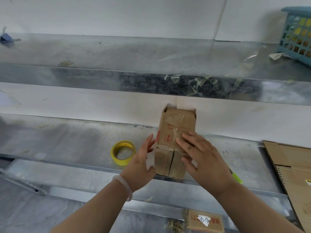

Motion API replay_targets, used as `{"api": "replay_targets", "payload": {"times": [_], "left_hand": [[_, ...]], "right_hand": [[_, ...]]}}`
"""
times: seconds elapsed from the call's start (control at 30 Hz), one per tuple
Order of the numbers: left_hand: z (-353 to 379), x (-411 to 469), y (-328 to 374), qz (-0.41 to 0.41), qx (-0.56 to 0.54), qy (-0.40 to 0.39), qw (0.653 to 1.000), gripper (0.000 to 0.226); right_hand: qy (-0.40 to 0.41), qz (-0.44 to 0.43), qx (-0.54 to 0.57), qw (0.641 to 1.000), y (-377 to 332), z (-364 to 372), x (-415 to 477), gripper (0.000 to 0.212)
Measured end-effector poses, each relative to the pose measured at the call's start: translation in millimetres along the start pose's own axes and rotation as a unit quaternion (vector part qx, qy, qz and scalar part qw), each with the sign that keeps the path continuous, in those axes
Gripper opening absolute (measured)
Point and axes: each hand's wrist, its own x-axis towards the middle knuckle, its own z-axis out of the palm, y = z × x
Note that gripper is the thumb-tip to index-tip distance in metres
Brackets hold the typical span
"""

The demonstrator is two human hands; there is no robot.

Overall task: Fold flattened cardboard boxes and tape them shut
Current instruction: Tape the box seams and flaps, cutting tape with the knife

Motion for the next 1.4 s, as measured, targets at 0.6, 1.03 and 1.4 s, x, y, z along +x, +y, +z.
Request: {"api": "replay_targets", "payload": {"times": [0.6,1.03,1.4], "left_hand": [[-72,-14,-6,0.066,0.247,0.184,0.949,0.02],[-81,-3,77,0.142,0.287,0.17,0.932,0.021],[-97,6,97,0.135,0.416,0.15,0.887,0.04]], "right_hand": [[-0.002,-0.005,0.123,0.992,-65,-31,31,0.047],[0.041,0.14,0.323,0.935,-89,-44,49,0.009],[0.008,0.157,0.39,0.907,-83,-57,47,0.015]]}}
